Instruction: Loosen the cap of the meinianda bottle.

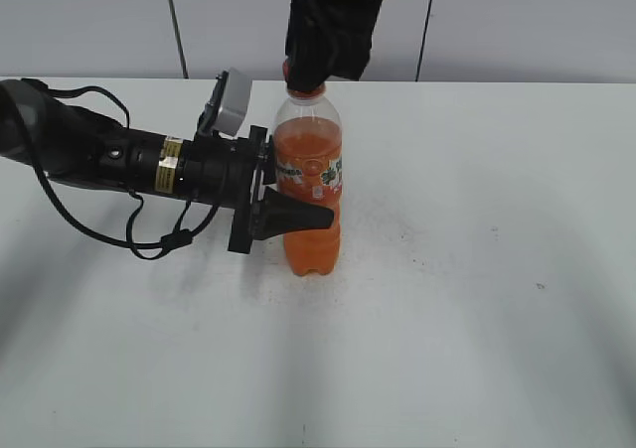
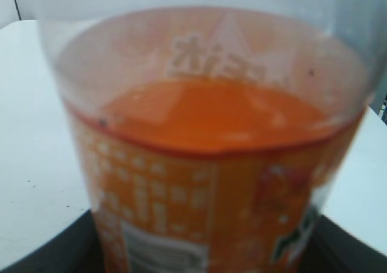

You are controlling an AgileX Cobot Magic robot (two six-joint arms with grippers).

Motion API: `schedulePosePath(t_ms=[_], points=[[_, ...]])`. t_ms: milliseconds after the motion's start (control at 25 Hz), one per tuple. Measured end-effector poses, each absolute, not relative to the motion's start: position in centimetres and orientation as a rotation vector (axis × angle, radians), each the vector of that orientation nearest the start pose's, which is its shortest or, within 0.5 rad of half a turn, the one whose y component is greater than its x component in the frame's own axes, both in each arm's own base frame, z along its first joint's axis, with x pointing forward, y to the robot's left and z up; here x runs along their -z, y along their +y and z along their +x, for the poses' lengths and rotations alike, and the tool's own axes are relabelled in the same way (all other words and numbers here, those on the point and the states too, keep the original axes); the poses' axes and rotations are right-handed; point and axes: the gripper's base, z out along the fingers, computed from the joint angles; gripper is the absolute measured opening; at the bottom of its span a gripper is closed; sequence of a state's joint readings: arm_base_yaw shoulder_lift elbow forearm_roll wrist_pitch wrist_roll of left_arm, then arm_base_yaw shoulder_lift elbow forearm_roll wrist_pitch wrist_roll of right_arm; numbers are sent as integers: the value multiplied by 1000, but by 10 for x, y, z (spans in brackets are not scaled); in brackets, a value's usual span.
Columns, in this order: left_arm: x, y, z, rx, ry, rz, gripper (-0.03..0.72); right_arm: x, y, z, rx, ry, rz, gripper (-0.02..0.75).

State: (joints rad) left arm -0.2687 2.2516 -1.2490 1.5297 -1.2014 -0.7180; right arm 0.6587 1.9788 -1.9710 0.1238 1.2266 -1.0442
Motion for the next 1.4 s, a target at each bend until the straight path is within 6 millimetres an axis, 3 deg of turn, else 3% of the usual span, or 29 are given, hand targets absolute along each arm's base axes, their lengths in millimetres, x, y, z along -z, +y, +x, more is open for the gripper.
schedulePosePath(t_ms=[200,360,560,680,880,1000,1120,1280,1400], points=[[-109,-188,364,1098,1428,1389,429,-326,274,336,-11,1631,-2152,272],[-109,-188,364,1098,1427,1389,429,-328,273,335,-4,1601,-2173,272],[-108,-188,363,1099,1415,1407,429,-347,270,328,-17,1574,-2126,272],[-108,-188,362,1101,1414,1409,429,-360,267,325,-26,1665,-2017,272],[-108,-188,362,1101,1413,1410,429,-366,253,334,29,2033,-1637,272],[-108,-188,362,1101,1413,1412,429,-365,233,348,29,2264,-1301,272],[-108,-188,362,1101,1413,1413,429,-353,199,367,33,2441,-1033,272],[-108,-188,362,1101,1413,1413,429,-326,141,387,48,2602,-741,272],[-108,-188,362,1101,1413,1413,429,-300,95,389,7,2667,-548,272]])
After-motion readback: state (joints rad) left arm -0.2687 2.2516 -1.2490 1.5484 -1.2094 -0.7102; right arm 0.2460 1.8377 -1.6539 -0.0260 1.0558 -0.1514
